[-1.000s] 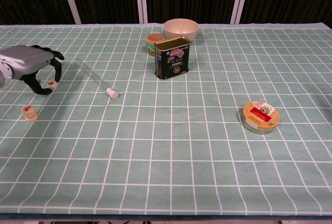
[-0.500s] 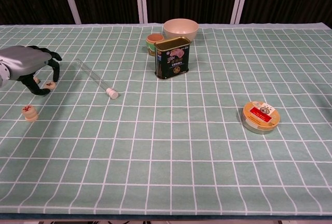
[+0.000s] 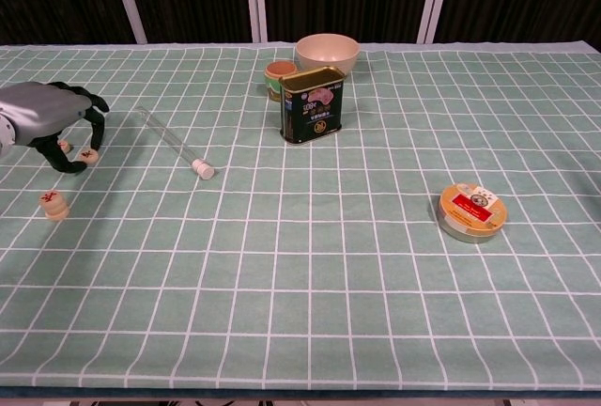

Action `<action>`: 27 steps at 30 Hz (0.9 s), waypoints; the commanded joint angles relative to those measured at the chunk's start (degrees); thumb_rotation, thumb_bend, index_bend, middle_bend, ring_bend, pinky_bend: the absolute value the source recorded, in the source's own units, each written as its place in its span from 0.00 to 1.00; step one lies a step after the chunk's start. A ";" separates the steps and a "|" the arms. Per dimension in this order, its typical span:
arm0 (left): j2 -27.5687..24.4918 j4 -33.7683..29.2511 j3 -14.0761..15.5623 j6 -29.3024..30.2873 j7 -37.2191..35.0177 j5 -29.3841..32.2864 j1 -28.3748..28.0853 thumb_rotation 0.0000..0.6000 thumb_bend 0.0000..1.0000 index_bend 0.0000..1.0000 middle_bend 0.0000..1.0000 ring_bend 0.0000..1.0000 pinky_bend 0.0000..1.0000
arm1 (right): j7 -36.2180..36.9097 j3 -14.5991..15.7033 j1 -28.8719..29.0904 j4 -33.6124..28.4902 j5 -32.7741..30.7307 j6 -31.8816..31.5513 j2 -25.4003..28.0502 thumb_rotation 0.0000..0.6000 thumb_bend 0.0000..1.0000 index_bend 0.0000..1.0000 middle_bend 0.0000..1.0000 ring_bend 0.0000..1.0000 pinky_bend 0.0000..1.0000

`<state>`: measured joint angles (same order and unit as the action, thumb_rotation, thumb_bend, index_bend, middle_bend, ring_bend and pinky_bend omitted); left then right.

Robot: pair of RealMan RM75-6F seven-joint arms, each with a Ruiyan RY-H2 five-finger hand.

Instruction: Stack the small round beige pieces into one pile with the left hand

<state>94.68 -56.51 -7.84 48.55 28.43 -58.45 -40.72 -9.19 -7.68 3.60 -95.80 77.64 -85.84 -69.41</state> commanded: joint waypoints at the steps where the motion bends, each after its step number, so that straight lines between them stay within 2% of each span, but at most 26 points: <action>1: -0.01 0.03 0.09 0.00 0.08 -0.06 0.06 1.00 0.31 0.52 0.12 0.00 0.00 | 0.12 -0.03 -0.01 -0.07 -0.12 0.06 0.03 1.00 0.23 0.08 0.01 0.03 0.00; 8: -1.99 -2.86 -0.18 1.64 -0.45 -1.15 0.48 1.00 0.33 0.51 0.12 0.00 0.00 | 0.22 -0.07 -0.01 0.01 -0.08 -0.04 0.01 1.00 0.23 0.08 0.01 0.03 0.00; 17: -13.44 -19.15 0.25 8.08 -2.27 -5.76 3.57 1.00 0.33 0.51 0.12 0.00 0.00 | 0.18 0.01 -0.04 -0.06 0.13 -0.17 0.03 1.00 0.23 0.08 0.01 0.03 0.00; 22: -20.39 -28.56 1.44 8.53 -2.85 -5.59 5.67 1.00 0.33 0.49 0.12 0.00 0.00 | 0.03 0.00 -0.05 -0.14 0.10 -0.22 -0.02 1.00 0.23 0.08 0.01 0.03 0.00; 27: -24.84 -33.97 3.37 8.64 -4.07 -6.84 7.36 1.00 0.33 0.49 0.12 0.00 0.00 | -0.06 0.05 -0.10 -0.31 0.12 -0.30 -0.03 1.00 0.23 0.08 0.01 0.03 0.00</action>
<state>71.62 -88.58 -5.61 56.87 25.20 -64.42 -34.48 -9.25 -7.63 3.50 -96.10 77.76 -86.14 -69.44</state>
